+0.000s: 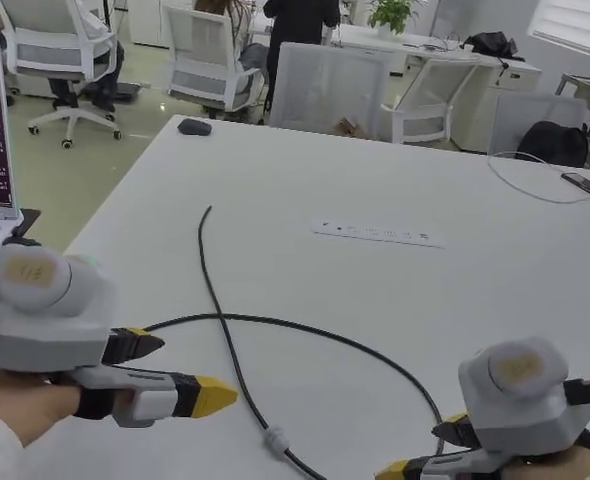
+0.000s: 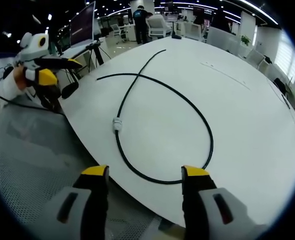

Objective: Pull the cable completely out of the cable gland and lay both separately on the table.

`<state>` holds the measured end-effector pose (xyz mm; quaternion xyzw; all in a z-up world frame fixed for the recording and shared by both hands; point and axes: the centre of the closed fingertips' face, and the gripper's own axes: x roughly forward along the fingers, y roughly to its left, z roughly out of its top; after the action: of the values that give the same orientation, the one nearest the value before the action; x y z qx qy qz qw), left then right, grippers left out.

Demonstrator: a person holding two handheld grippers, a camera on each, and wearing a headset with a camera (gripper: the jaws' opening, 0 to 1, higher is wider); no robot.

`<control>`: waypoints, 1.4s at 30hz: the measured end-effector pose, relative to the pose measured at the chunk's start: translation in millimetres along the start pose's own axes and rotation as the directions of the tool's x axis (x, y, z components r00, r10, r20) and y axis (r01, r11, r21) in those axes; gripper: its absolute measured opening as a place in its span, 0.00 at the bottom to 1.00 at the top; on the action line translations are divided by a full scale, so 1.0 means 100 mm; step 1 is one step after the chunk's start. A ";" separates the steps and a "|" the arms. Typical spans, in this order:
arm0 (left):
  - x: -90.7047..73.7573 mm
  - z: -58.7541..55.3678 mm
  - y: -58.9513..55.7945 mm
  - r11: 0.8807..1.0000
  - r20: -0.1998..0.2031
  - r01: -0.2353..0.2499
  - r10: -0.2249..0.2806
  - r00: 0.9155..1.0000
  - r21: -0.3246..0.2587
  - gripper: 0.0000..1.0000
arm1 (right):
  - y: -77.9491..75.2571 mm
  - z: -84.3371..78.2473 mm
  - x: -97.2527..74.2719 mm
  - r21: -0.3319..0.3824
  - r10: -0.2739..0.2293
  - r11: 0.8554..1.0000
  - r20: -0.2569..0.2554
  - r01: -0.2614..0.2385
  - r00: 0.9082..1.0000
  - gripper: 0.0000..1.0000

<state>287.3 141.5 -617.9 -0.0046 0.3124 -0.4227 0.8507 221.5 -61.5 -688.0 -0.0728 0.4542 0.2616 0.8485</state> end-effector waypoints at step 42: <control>-0.03 0.05 0.05 1.000 0.020 -0.012 0.012 1.000 0.009 0.71 | 0.57 0.41 1.22 -0.053 0.239 0.969 -0.017 -0.240 0.971 0.23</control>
<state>292.3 144.9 -613.4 -0.0029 0.3022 -0.4189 0.8562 277.7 48.0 -756.4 -0.0421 0.4569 0.3740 0.8060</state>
